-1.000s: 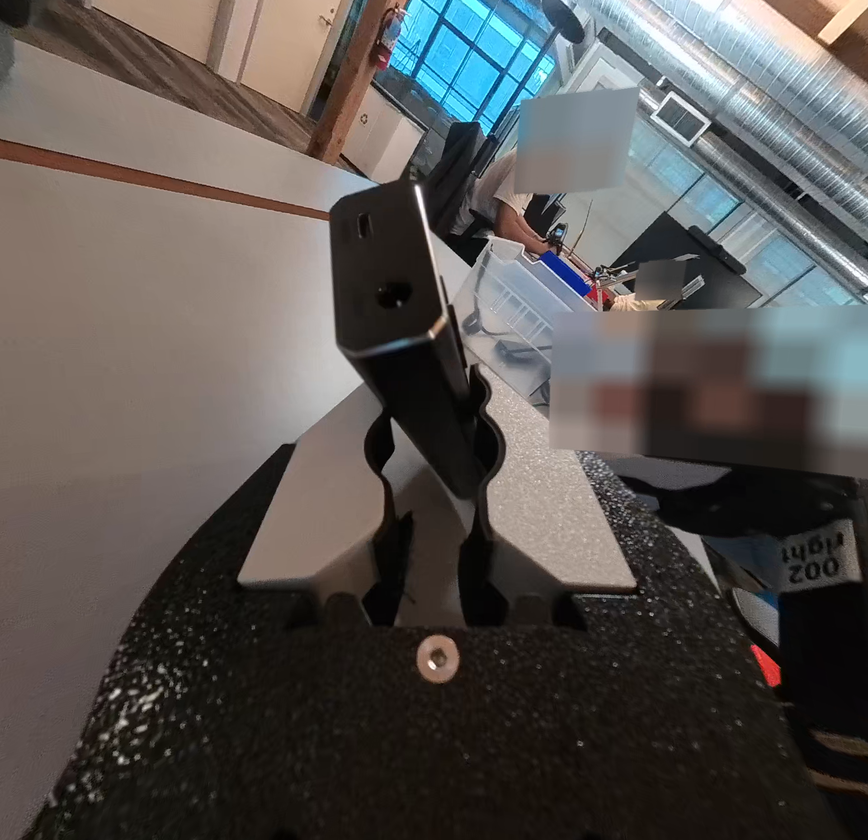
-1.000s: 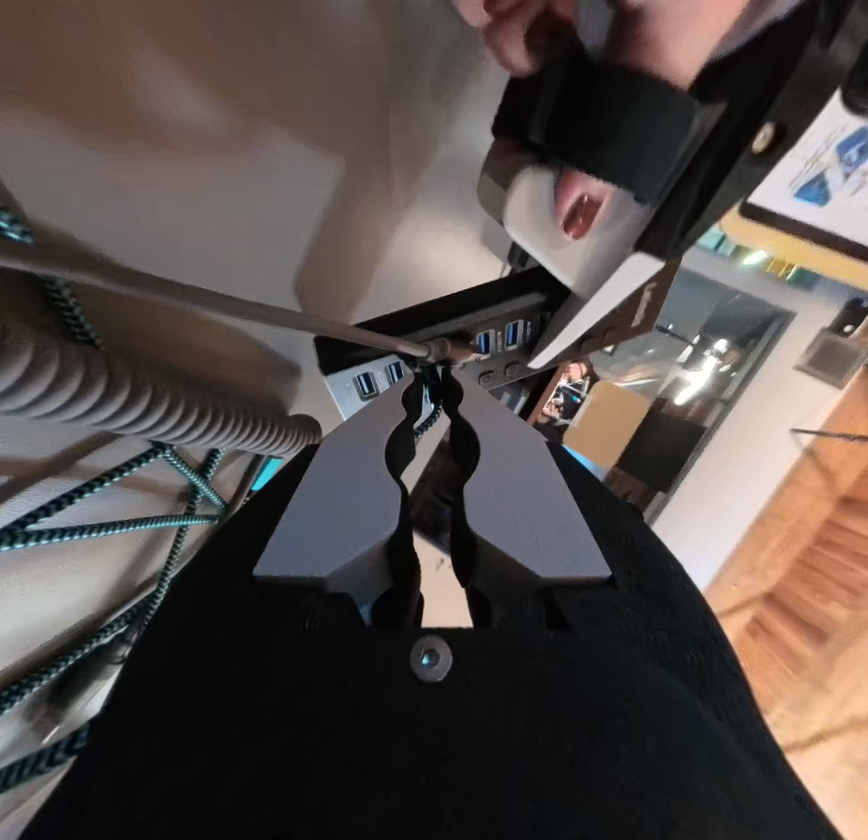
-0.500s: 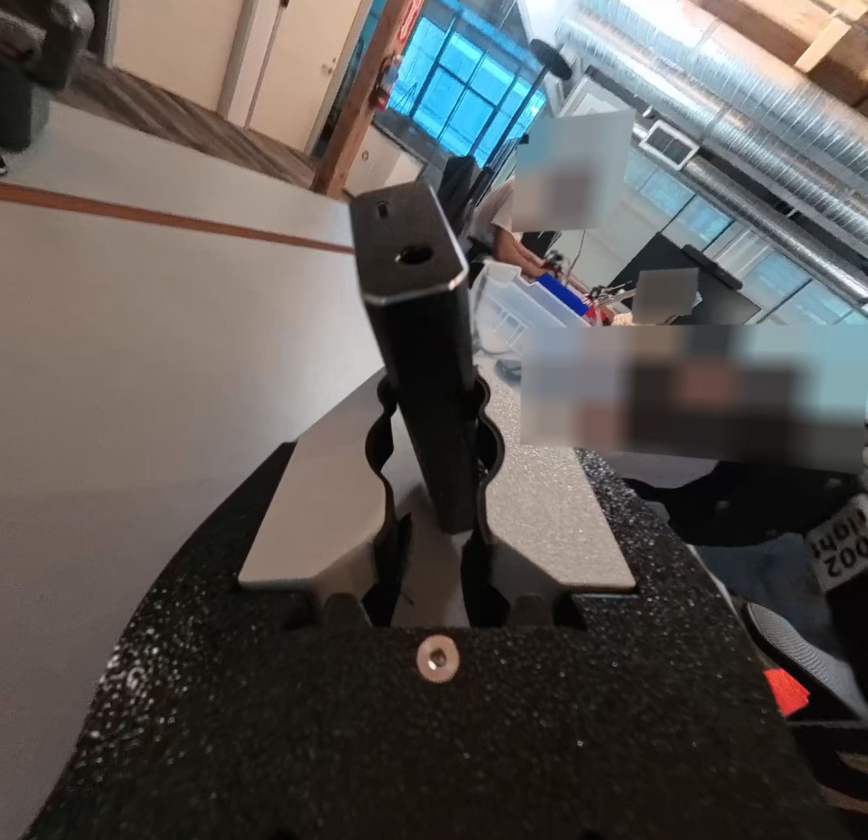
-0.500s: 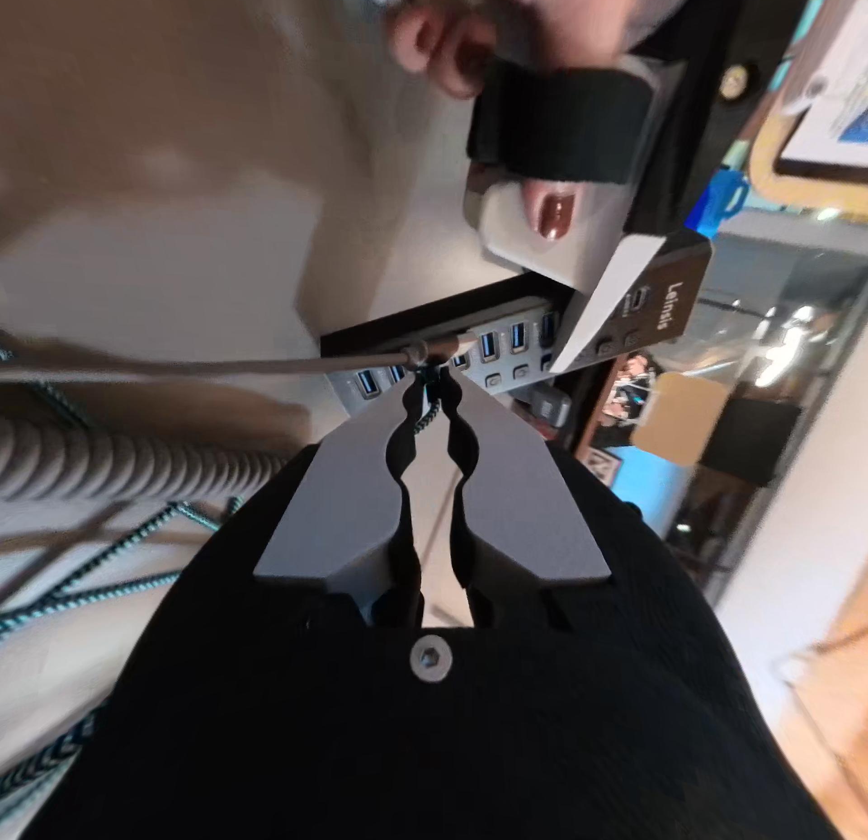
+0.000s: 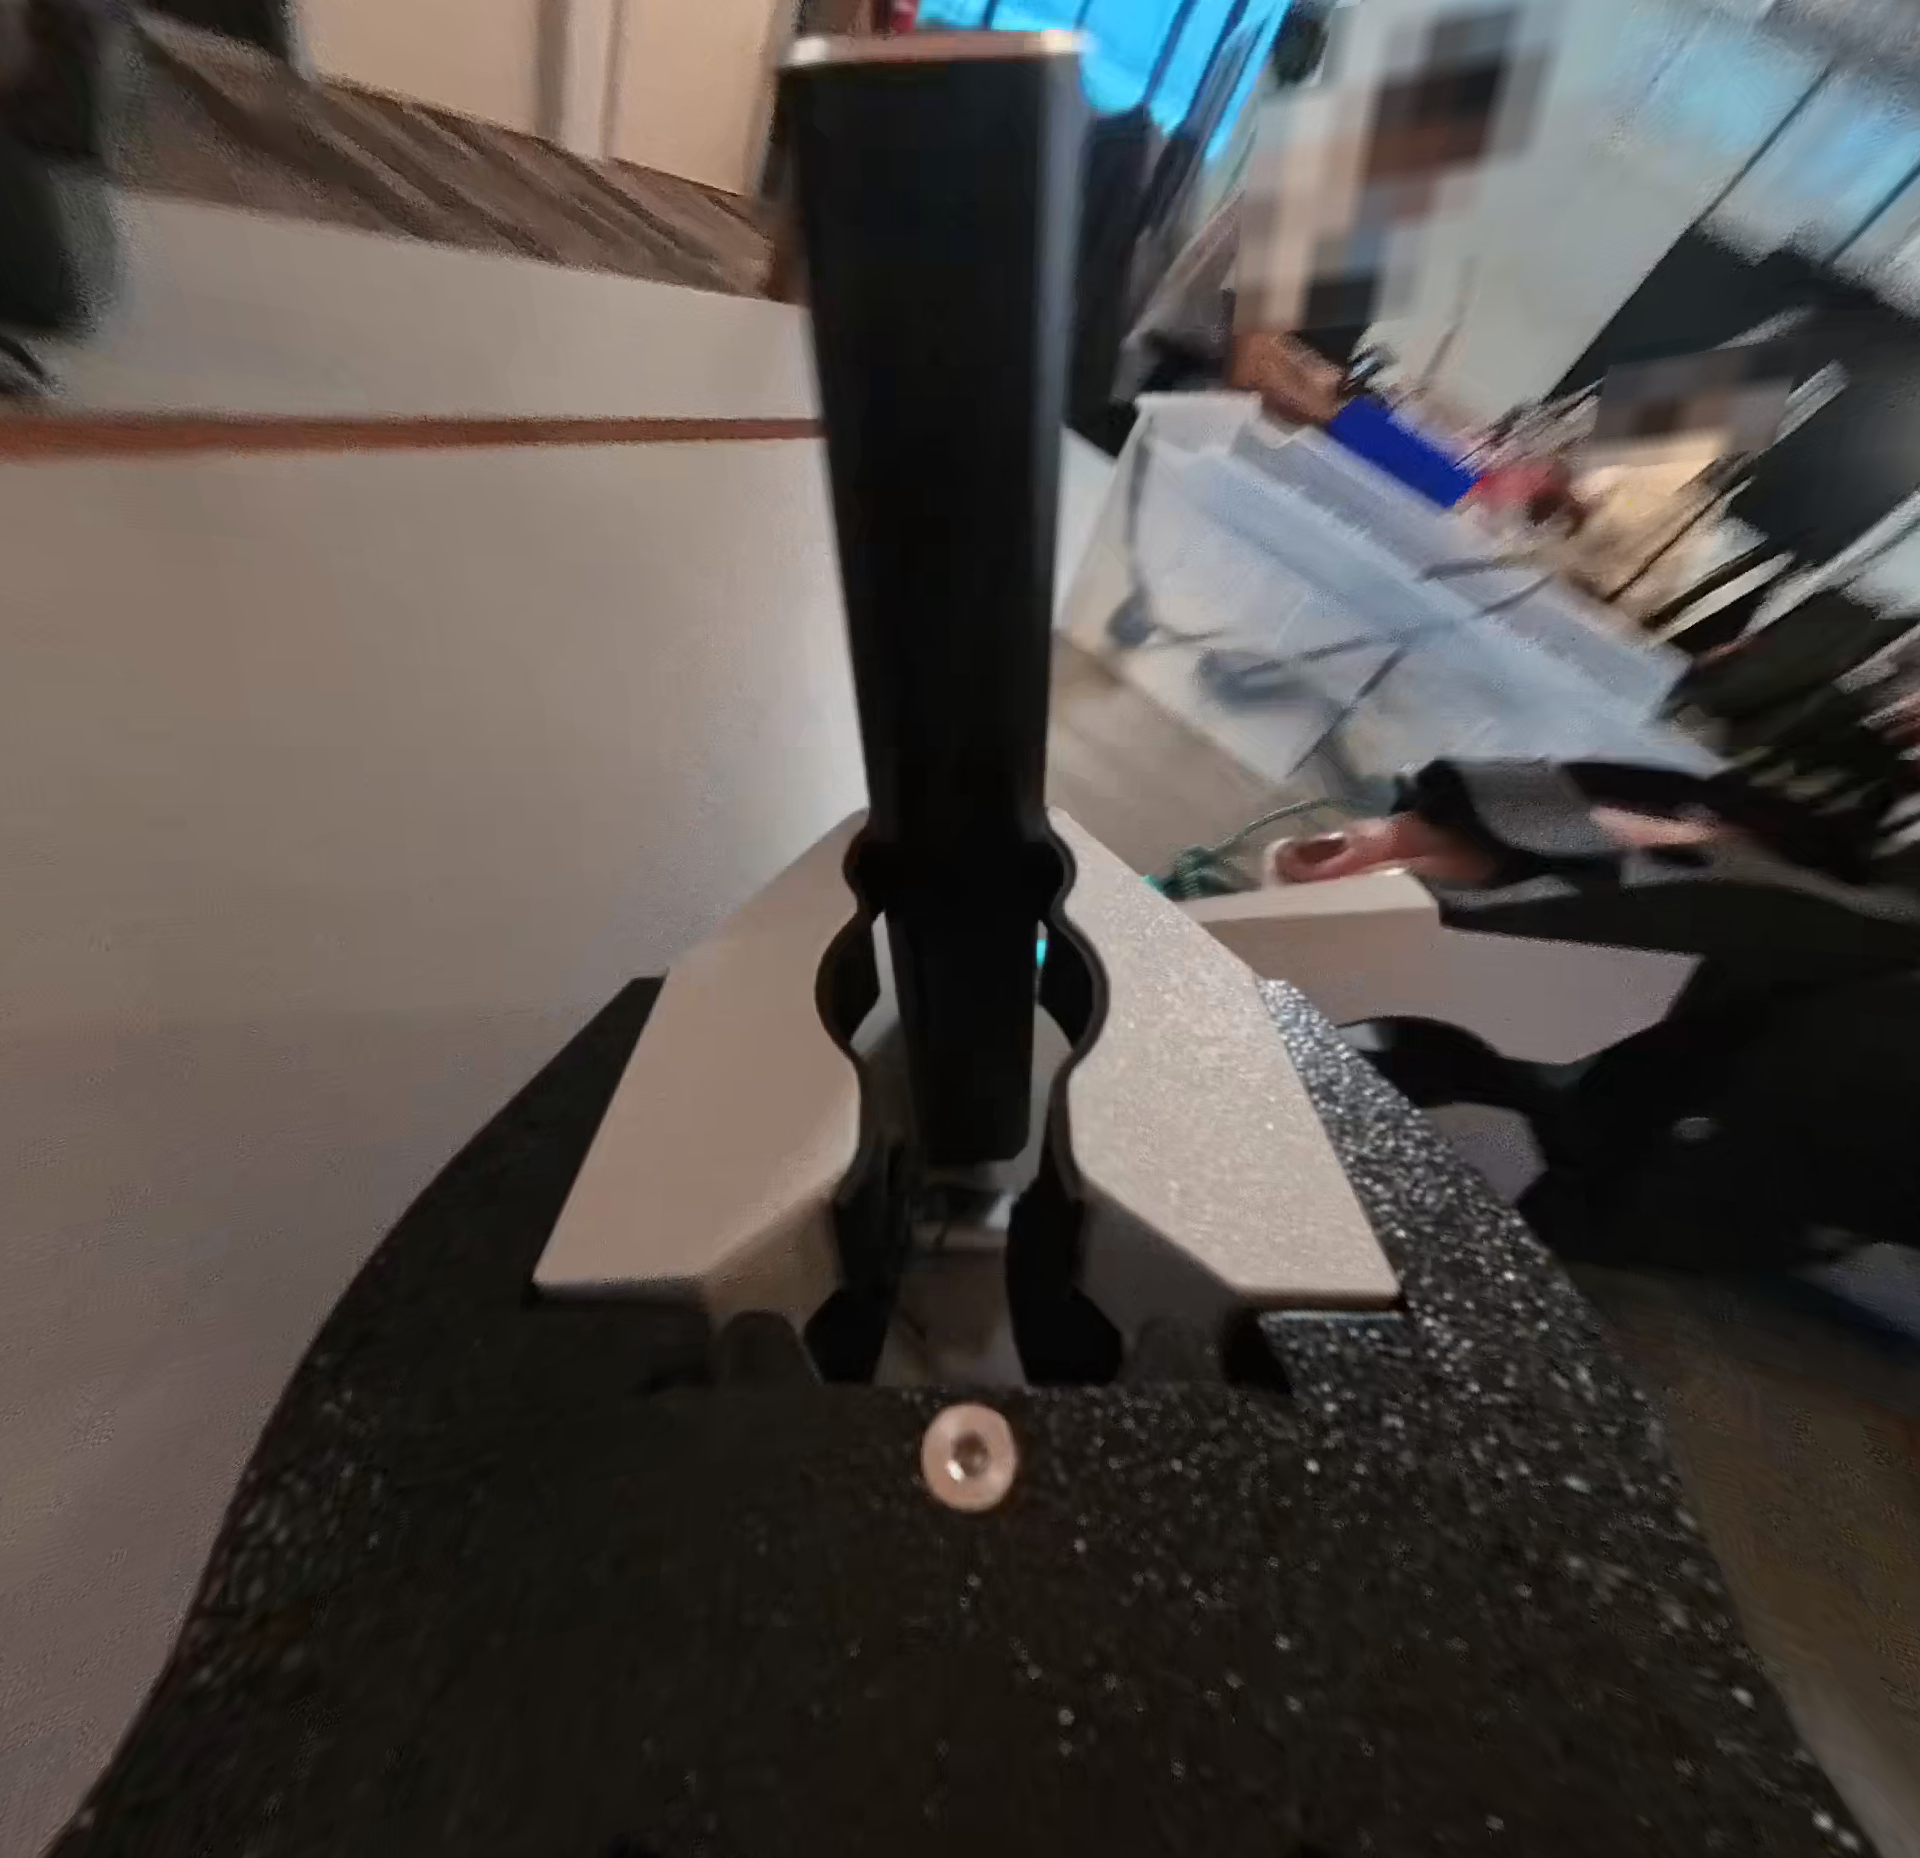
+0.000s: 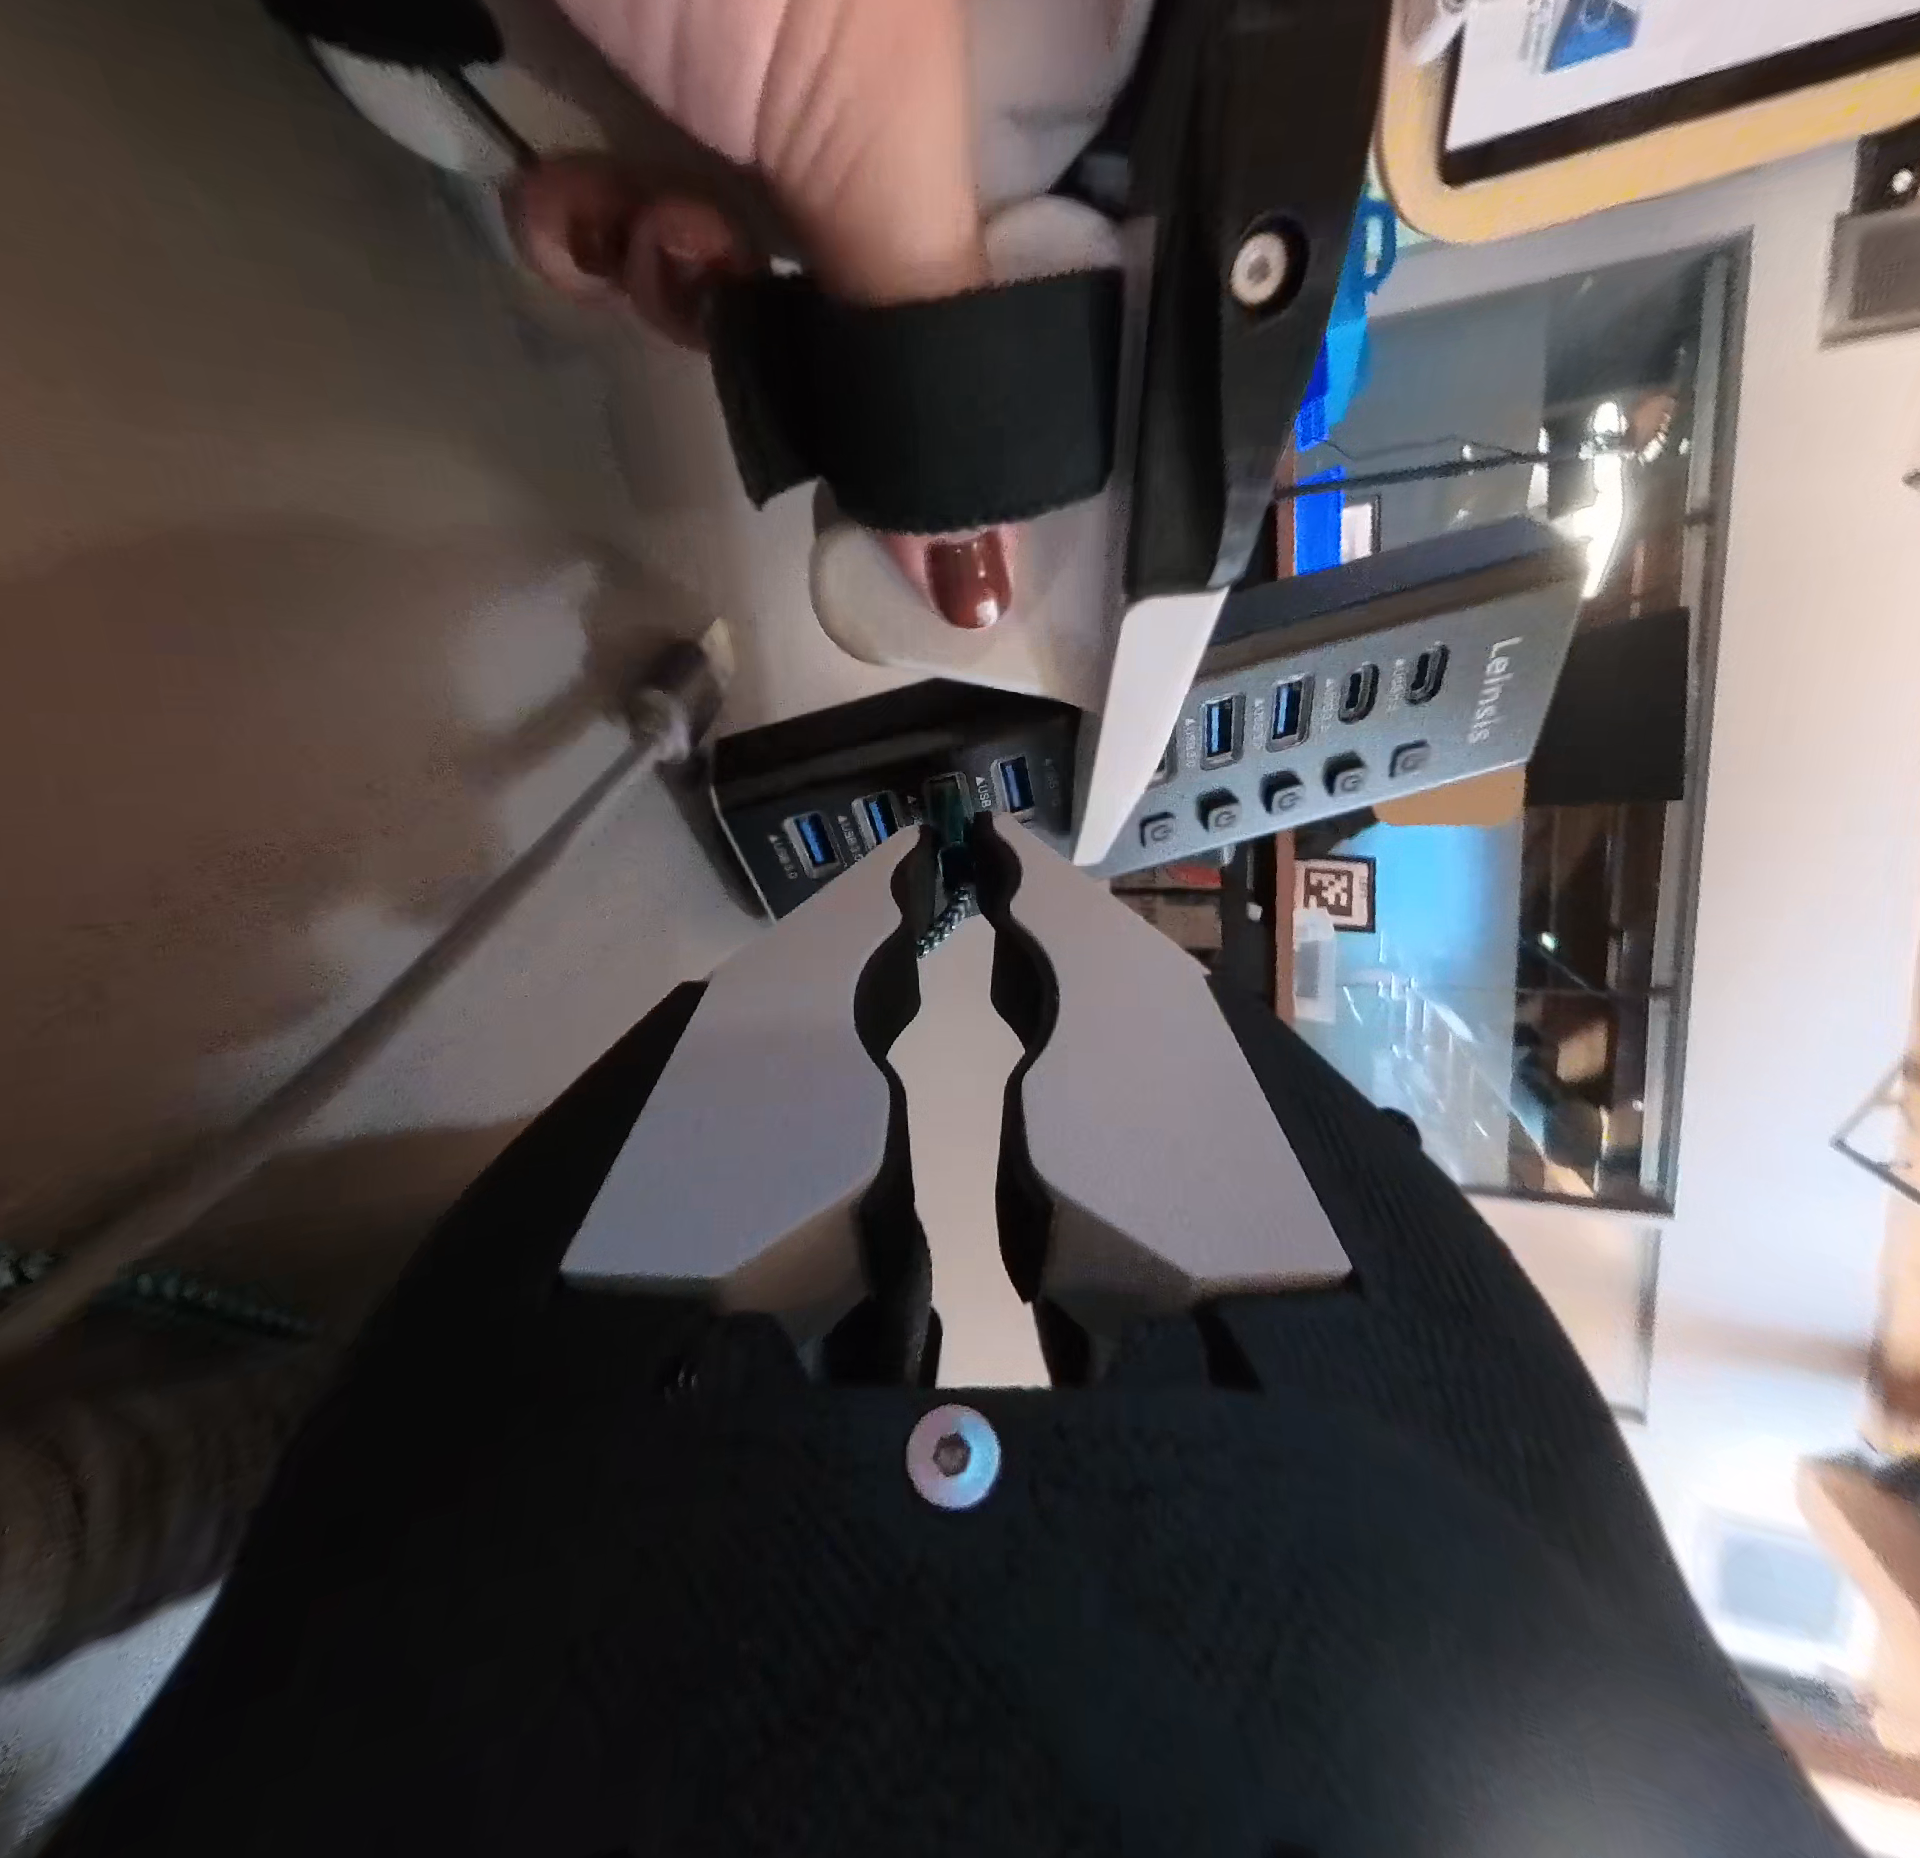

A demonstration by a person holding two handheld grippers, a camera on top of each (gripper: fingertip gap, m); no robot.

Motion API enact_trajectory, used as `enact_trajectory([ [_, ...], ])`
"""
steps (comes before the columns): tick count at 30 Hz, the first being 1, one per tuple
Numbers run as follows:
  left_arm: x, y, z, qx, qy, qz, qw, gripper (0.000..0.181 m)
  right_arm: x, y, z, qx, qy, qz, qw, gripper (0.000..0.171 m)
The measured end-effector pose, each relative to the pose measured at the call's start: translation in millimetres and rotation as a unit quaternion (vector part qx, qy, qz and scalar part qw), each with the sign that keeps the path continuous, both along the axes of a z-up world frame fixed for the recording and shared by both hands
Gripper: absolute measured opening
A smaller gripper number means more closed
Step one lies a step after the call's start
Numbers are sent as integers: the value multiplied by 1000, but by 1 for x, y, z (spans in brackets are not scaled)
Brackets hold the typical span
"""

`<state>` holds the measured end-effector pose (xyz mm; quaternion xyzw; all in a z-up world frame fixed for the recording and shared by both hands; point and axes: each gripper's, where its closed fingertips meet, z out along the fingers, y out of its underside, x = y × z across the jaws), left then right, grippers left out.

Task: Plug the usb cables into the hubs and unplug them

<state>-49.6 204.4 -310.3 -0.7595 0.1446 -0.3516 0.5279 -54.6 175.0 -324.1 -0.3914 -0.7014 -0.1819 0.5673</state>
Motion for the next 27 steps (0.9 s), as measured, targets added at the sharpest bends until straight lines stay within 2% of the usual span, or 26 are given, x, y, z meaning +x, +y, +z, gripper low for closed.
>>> enact_trajectory([
  [2,0,-1,-1,23,42,11,999,26,0,1,-1,33,-8,-12,999,5],
  [4,-1,0,-1,17,35,10,999,26,-1,1,-1,70,-30,-14,997,5],
  [8,-2,1,-2,14,34,14,999,26,-1,3,-1,78,-34,-3,996,5],
  [12,-1,1,-3,23,49,17,998,26,2,3,0,47,-15,12,999,5],
  [18,-1,0,-2,24,49,17,998,26,0,2,0,87,-55,-3,995,5],
  [21,-3,2,-3,19,44,24,999,27,6,0,2,30,-11,16,999,5],
  [22,-17,7,-2,12,29,57,998,26,13,1,9,13,18,13,1000,5],
  [23,-30,12,-2,3,16,81,997,26,22,5,17,6,39,3,999,5],
  [25,-36,14,-3,-20,-22,78,997,25,28,5,21,-4,53,-3,999,5],
  [27,-31,13,-3,-7,-1,72,997,25,21,2,22,15,47,8,999,5],
])
